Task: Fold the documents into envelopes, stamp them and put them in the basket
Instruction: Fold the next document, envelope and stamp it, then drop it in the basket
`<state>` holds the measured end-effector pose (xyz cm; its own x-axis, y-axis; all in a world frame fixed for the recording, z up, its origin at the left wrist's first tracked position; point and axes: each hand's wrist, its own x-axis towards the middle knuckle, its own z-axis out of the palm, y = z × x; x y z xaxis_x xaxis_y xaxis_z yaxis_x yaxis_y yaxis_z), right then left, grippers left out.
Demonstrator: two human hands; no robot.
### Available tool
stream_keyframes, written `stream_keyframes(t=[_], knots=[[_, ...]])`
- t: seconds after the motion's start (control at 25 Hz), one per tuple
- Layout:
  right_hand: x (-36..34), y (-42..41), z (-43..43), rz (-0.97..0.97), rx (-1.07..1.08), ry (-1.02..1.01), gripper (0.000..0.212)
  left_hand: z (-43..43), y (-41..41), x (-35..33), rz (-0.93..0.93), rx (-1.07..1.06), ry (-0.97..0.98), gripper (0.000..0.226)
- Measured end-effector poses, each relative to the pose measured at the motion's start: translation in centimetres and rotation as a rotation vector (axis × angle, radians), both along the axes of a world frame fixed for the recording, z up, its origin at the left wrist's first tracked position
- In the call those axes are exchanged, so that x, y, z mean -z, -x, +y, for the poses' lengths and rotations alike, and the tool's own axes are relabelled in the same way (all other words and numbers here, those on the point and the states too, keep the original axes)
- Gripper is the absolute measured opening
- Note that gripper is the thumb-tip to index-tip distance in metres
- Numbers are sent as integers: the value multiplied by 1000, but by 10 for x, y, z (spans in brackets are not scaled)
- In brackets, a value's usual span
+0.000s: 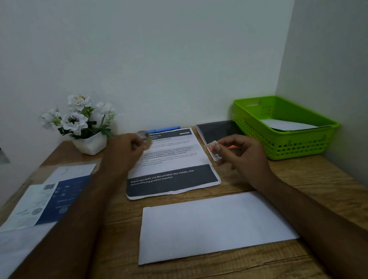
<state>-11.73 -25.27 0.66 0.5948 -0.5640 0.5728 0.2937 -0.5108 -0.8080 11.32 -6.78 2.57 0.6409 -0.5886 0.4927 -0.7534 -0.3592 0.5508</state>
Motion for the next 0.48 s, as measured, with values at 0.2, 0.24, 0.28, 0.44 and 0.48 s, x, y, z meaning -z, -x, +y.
stream_keyframes(t=[0.2, 0.24, 0.28, 0.44, 0.48], knots=[[1, -2, 0, 49, 5, 67, 9, 17, -39, 22, -39, -173, -60, 12], [1, -2, 0, 59, 8, 71, 11, 17, -40, 23, -39, -173, -63, 13], [2, -2, -1, 72, 13, 75, 12, 15, -41, 24, -40, -172, -62, 13], [2, -3, 1, 118, 34, 96, 13, 12, -43, 24, -63, -184, -45, 13], [1, -3, 2, 126, 31, 101, 13, 12, -43, 24, -69, -185, -42, 13]])
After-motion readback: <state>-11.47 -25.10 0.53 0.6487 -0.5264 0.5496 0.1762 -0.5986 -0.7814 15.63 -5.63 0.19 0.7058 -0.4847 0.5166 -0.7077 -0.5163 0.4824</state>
